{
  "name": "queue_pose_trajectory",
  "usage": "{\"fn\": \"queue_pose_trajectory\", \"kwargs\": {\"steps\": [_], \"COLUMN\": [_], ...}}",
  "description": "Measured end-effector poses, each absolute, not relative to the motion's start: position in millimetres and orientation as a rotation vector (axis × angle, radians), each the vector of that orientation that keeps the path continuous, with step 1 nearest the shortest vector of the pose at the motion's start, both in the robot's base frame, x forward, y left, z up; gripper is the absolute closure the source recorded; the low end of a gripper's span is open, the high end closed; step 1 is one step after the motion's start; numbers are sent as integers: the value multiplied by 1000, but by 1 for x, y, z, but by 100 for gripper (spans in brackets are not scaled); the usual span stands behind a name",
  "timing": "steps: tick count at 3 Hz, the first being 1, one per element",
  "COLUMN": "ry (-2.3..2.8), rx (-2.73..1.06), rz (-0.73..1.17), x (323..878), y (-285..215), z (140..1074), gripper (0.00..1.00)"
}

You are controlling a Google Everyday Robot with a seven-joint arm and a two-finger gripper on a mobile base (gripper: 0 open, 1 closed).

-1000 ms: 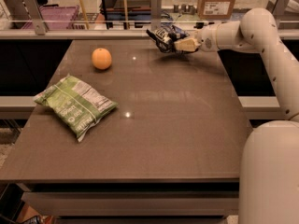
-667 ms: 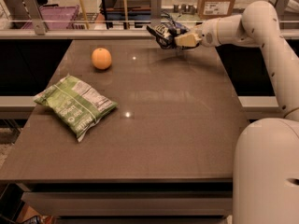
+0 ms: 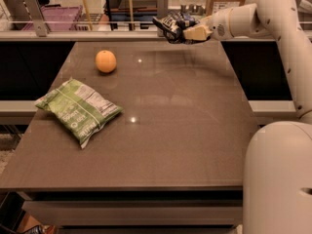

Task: Pick blue chip bag

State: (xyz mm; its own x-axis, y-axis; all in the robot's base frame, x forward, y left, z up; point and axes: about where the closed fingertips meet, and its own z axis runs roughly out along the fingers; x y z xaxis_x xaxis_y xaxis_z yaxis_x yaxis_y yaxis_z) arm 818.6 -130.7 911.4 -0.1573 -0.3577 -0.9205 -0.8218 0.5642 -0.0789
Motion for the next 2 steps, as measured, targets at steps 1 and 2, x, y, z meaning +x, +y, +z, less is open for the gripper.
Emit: {"fn": "queue_pose_trajectory", "kwargs": {"steps": [1,2], "ry": [1743,1736], "rx": [-989,-998], "rz": [491,437], "x": [806,790], "y": [-133,-131], "z": [936,956], "gripper": [100,100]}}
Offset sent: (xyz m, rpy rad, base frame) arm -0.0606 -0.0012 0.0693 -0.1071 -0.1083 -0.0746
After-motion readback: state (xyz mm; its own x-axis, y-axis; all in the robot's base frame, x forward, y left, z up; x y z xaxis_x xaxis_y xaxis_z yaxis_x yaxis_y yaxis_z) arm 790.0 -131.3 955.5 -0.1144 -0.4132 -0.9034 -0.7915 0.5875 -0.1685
